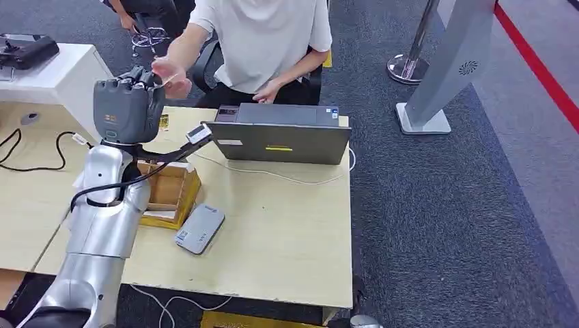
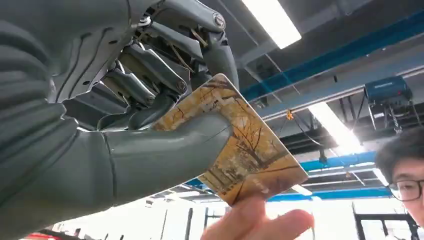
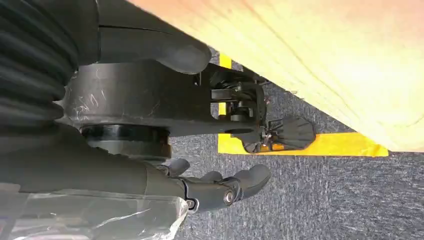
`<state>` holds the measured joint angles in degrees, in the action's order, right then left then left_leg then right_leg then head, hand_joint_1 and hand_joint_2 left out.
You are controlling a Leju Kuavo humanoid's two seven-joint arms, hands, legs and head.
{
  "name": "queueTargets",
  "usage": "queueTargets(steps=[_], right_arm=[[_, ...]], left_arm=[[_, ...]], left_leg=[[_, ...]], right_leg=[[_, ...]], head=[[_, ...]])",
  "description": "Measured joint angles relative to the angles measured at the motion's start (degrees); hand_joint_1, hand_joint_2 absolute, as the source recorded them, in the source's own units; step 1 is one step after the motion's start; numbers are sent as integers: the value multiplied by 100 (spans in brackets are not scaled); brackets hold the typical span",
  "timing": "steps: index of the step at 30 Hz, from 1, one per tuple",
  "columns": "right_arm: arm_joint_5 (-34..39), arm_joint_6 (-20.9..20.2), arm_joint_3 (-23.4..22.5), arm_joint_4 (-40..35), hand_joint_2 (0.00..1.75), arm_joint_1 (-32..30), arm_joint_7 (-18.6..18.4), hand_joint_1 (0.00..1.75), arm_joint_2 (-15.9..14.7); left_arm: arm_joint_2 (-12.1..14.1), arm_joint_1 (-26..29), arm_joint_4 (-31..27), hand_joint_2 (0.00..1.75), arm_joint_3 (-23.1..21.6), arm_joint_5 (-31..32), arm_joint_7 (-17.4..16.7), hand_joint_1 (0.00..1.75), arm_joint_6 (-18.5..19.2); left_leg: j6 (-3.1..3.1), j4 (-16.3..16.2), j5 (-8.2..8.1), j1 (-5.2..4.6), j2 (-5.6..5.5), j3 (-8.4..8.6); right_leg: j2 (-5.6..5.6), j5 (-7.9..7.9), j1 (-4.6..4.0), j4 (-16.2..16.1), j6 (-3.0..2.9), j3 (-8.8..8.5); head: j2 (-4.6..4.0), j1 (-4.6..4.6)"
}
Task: Pass the card to the sensor for recognition and then transmit it.
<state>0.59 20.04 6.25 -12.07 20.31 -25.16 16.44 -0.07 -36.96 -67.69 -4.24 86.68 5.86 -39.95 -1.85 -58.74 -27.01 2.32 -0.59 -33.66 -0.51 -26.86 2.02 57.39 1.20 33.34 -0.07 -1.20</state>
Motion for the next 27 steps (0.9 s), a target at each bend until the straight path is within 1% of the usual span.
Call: queueTargets(steps=[1, 5, 9, 13, 19, 20, 21, 22, 23, 24, 25, 26, 27], right_arm=[[0, 2, 2, 0, 175, 1, 0, 0, 2], [-2, 26, 7, 0, 175, -1, -7, 0, 26], [0, 33, 7, 0, 175, -4, -2, 0, 31], [40, 35, 7, 0, 175, -8, 20, 0, 35], [55, 35, 7, 0, 175, -10, 20, 0, 37], [55, 35, 7, 0, 175, -10, 22, 0, 37], [68, 35, 7, 2, 175, -12, 35, 0, 37], [100, 35, 7, 2, 175, -18, 76, 0, 39], [131, 35, 7, 2, 175, -27, 123, 0, 39], [173, 35, 7, 2, 175, -41, 186, 0, 42], [206, 37, 4, 2, 175, -52, 245, 0, 46], [240, 44, 4, 2, 175, -65, 292, 0, 48], [260, 48, 4, 4, 175, -75, 332, 0, 48]], left_arm=[[-20, -32, 85, 175, 4, 4, -28, 0, 0], [-15, -109, 388, 175, 4, -41, -166, 0, 0], [-2, -153, 605, 175, 24, -142, -166, 0, -2], [39, -152, 715, 175, 107, -322, -28, 0, -4], [74, -151, 806, 175, 192, -367, 15, 0, -4], [79, -151, 821, 175, 194, -449, 66, 0, -7], [79, -152, 835, 175, 214, -624, 202, 0, -7], [74, -162, 889, 175, 264, -1066, 499, 0, -7], [77, -182, 975, 175, 326, -1673, 815, 0, 15], [99, -181, 1049, 175, 398, -2642, 1157, 0, 129], [148, -169, 1073, 175, 467, -3612, 1402, 0, 301], [240, -144, 1073, 175, 548, -4467, 1594, 0, 489], [370, -111, 1075, 175, 645, -5120, 1723, 0, 668]], left_leg=[[1, 0, -1, 1, 1, 0], [2, 2, -1, 5, 14, 0], [2, 3, -1, 8, 15, 0], [2, 3, -1, 8, 21, 0], [2, 3, -1, 8, 21, -1], [2, 3, -1, 8, 21, -1], [1, 3, -1, 8, 21, -1], [2, 3, -1, 8, 21, -1], [2, 3, -1, 8, 21, -3], [2, 4, -1, 8, 22, -4], [1, 5, -1, 9, 29, -3], [1, 10, -2, 8, 31, -4], [1, 12, -2, 8, 34, -5]], right_leg=[[-1, 0, -1, 0, 0, 1], [-12, 0, -4, 1, -1, 6], [-13, 0, -7, 5, -1, 6], [-18, 0, -8, 5, -1, 8], [-17, 0, -8, 5, -1, 8], [-17, 0, -8, 5, -1, 8], [-17, 0, -7, 5, -1, 8], [-17, 0, -7, 5, -1, 8], [-17, 0, -8, 6, -1, 7], [-18, 1, -8, 8, -2, 7], [-25, 1, -8, 8, -3, 10], [-27, 1, -8, 12, -3, 10], [-29, 0, -8, 13, -4, 10]], head=[[0, 2], [0, 0], [0, 0], [0, 0], [0, 2], [0, 2], [0, 2], [0, 0], [0, 2], [0, 2], [0, 0], [0, 0], [0, 2]])
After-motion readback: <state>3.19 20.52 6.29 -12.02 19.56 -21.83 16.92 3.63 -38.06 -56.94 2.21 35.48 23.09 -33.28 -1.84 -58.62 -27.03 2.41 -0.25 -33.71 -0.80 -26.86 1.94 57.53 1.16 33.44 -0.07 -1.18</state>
